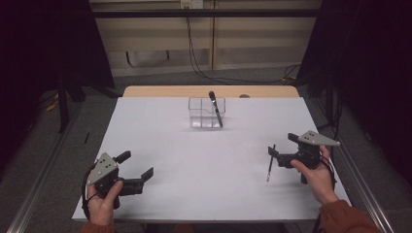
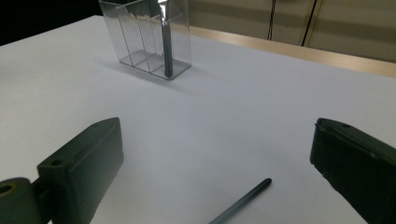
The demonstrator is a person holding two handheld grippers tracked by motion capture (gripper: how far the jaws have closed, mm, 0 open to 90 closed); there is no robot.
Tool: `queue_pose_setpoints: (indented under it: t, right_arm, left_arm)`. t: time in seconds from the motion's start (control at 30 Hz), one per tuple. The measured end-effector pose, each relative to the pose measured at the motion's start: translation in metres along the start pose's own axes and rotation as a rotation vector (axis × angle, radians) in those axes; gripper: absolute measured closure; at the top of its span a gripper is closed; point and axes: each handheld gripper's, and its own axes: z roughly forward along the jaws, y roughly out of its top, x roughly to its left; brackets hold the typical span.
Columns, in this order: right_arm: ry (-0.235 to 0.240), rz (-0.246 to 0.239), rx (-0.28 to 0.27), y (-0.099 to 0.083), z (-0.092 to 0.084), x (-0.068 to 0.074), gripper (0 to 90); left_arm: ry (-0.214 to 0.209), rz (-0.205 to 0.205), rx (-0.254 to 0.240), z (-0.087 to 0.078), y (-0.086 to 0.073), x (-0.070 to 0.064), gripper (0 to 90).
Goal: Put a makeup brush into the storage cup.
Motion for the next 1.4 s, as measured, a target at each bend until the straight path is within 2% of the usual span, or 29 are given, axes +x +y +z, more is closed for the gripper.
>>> queue_pose_setpoints:
  t: [0.13, 0.27, 0.4, 0.53, 0.63, 0.7, 0.83, 0.97, 1.1, 1.23, 1.33, 1.4]
  right_arm:
    - [-0.003, -0.012, 0.028, 0.006, 0.003, 0.002, 2.1]
    - [-0.022, -0.051, 0.050, 0.010, 0.003, 0.005, 2.2]
    - [-0.005, -0.085, 0.120, 0.015, 0.006, 0.006, 2.9]
    - [-0.013, -0.074, 0.157, 0.017, 0.007, 0.006, 4.5]
    - [0.004, -0.071, 0.231, 0.017, 0.008, 0.005, 6.7]
    - [0.040, -0.065, 0.315, 0.019, 0.011, 0.005, 8.0]
    - [0.022, -0.067, 0.385, 0.021, 0.015, 0.005, 8.4]
    - [0.003, -0.048, 0.505, 0.020, 0.021, 0.004, 10.1]
    - [-0.019, -0.049, 0.549, 0.025, 0.023, 0.003, 11.1]
    - [-0.009, -0.030, 0.628, 0.028, 0.027, 0.003, 8.7]
    - [-0.020, -0.040, 0.672, 0.028, 0.029, 0.003, 8.0]
    - [0.007, -0.031, 0.697, 0.028, 0.030, 0.003, 5.3]
  left_arm:
    - [-0.003, 0.004, 0.001, 0.000, 0.000, 0.000, 1.6]
    - [-0.004, 0.004, -0.001, 0.000, 0.000, 0.000, 1.6]
    - [-0.006, 0.007, 0.002, 0.000, 0.000, 0.000, 1.6]
    - [-0.006, 0.003, 0.002, 0.000, 0.000, 0.000, 1.6]
    - [-0.008, 0.003, 0.003, 0.000, 0.000, 0.000, 1.6]
    - [-0.010, 0.005, 0.004, 0.001, 0.000, 0.000, 1.6]
    - [-0.010, 0.009, 0.005, 0.001, 0.000, -0.001, 1.6]
    - [-0.010, 0.004, 0.006, 0.001, 0.000, 0.000, 1.6]
    - [-0.011, 0.007, 0.006, 0.001, 0.000, 0.000, 1.6]
    - [-0.009, 0.008, 0.008, 0.001, 0.000, -0.001, 1.6]
    - [-0.008, 0.010, 0.011, 0.001, 0.000, 0.000, 1.6]
    - [-0.008, 0.010, 0.010, 0.001, 0.000, 0.000, 1.6]
